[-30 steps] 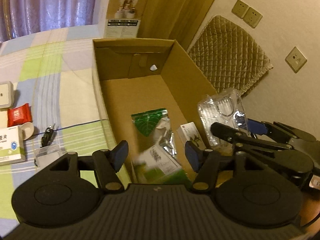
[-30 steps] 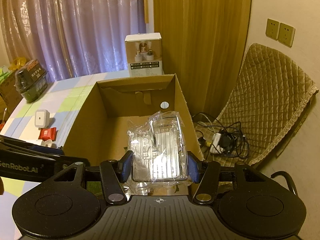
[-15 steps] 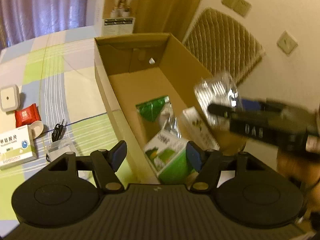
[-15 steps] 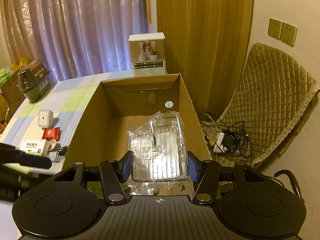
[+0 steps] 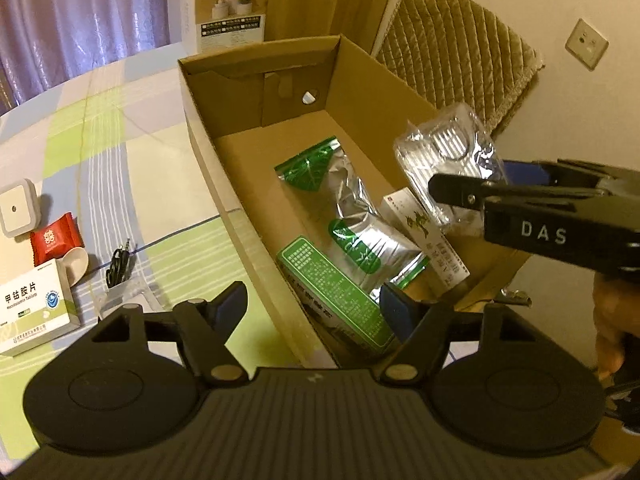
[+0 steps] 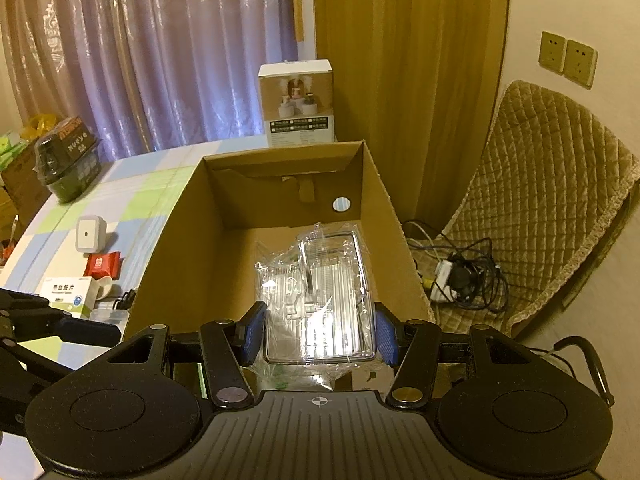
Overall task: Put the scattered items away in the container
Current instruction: 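Open the left gripper dropping the spray box while the right releases the soap rack, then withdraw both open grippers from the cardboard box back over the table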
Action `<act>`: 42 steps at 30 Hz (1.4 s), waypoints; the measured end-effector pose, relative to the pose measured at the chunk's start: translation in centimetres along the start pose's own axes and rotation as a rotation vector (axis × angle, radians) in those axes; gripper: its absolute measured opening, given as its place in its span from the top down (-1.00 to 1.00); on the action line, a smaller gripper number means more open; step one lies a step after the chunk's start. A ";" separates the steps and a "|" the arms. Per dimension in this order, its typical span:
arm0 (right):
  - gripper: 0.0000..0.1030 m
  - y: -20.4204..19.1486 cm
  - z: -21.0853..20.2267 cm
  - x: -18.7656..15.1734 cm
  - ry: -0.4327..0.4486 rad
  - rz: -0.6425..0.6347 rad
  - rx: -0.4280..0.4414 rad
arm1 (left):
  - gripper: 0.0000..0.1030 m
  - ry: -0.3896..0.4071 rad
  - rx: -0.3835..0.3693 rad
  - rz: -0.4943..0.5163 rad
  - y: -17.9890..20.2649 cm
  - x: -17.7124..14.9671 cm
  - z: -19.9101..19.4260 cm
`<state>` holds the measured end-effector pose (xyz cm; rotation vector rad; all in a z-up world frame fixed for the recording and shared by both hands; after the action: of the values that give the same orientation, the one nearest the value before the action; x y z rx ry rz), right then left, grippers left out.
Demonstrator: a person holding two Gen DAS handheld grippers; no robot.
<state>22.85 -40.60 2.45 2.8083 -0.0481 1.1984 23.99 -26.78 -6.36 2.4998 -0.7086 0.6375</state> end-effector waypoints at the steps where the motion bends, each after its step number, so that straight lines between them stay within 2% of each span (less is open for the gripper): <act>1: -0.12 -0.1 0.1 0.0 -0.002 0.001 0.002 | -0.33 0.006 0.003 -0.010 -0.2 0.0 -0.2; 9: -0.16 -0.9 0.0 0.1 0.014 0.001 0.050 | -0.35 0.044 0.012 -0.083 -1.6 -0.5 -1.8; 10: -0.27 -0.9 -0.1 0.1 0.016 0.009 0.049 | -0.35 0.045 0.014 -0.087 -1.8 -0.6 -1.9; 11: -0.57 -0.8 -0.2 0.1 0.019 0.020 0.048 | -0.35 0.047 0.017 -0.090 -1.9 -0.8 -2.1; 12: -0.59 -0.7 -0.3 0.1 0.024 0.025 0.050 | -0.35 0.049 0.018 -0.093 -2.0 -0.8 -2.2; 23: -0.59 -0.9 -1.9 -0.6 0.021 0.017 0.038 | -0.50 0.065 0.020 -0.140 -2.5 -2.1 -3.4; 29: -0.59 -1.7 -3.5 -1.2 0.020 0.026 0.043 | -0.68 0.074 0.041 -0.153 -2.7 -3.1 -5.1; 35: -0.59 -3.3 -5.4 -1.5 0.028 0.015 0.055 | -0.97 0.098 0.102 -0.165 -3.3 -4.6 -7.6; 42: -0.59 -5.2 -8.2 -2.0 0.046 0.000 0.079 | -0.97 0.106 0.155 -0.194 -4.9 -7.5 -11.2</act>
<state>15.93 -34.65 6.32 2.8465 0.0018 1.2921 17.77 -14.29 -3.07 2.6110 -0.3849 0.7724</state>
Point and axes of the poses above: each gripper's, at about its wrist camera, not at the fingertips, and z roughly the way its jaws point, y to its right, x to its top, the point moved 3 cm from there along z, roughly the way its jaws point, and after that the axes turned 10 degrees about -x, right-handed, at the moved point
